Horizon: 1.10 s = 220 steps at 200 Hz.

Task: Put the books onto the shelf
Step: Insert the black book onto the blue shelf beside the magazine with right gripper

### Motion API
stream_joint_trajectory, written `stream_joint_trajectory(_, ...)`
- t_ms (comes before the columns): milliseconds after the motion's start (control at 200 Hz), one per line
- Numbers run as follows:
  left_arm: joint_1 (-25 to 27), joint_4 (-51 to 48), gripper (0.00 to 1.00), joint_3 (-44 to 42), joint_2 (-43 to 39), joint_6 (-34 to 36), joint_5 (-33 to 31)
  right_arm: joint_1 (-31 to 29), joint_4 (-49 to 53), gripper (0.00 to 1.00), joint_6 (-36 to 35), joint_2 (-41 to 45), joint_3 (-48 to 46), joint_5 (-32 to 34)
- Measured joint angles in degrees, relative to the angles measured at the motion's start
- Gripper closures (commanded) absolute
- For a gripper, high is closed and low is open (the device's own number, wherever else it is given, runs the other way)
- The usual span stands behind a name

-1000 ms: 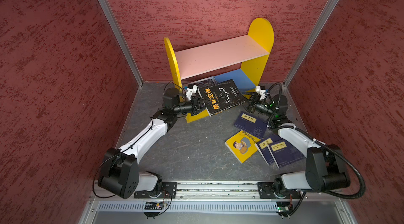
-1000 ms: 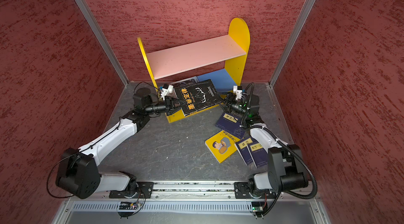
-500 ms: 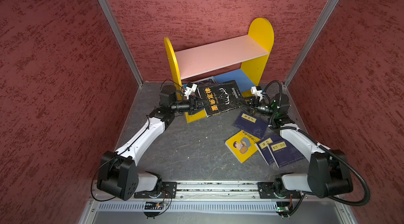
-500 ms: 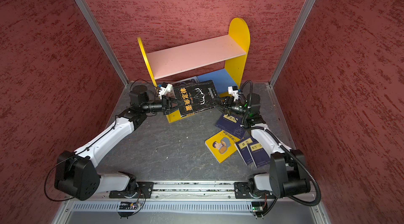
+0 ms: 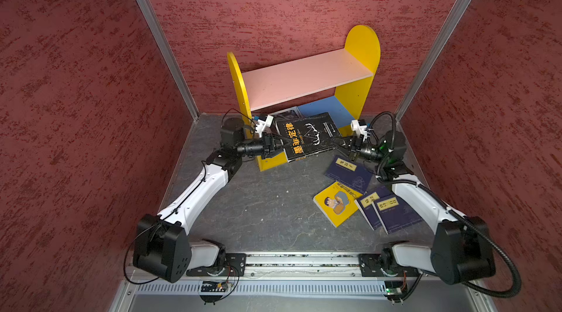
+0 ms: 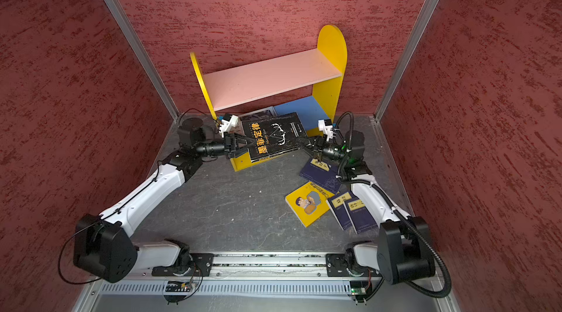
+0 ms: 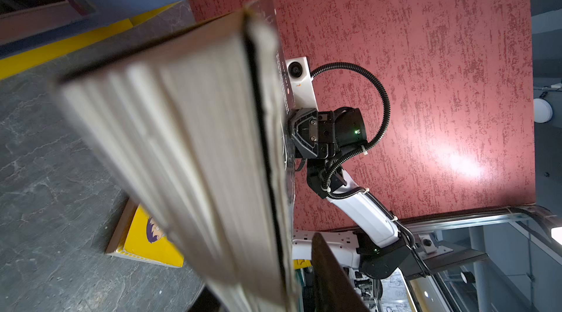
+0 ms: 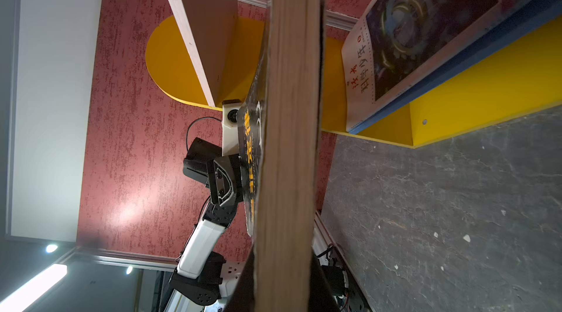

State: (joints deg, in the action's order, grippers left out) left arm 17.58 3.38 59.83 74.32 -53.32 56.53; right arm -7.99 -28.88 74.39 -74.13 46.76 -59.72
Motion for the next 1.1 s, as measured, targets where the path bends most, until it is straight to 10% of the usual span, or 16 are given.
stream_joint_trajectory(200,-1.4,-6.7,0.12,3.1,-7.9,5.5,-8.5,0.7,-1.3,0.91,1.2,-0.2,0.1,2.4)
stream_joint_trajectory(471,-4.4,-21.2,0.0,13.7,-16.2,17.5,-16.0,1.1,6.0,0.9,-3.0,-6.6,8.3,5.1)
stream_joint_trajectory(1102,-11.8,-36.4,0.01,-1.4,-25.4,26.4,-40.1,-8.3,10.1,0.88,-10.8,-32.8,30.0,7.5)
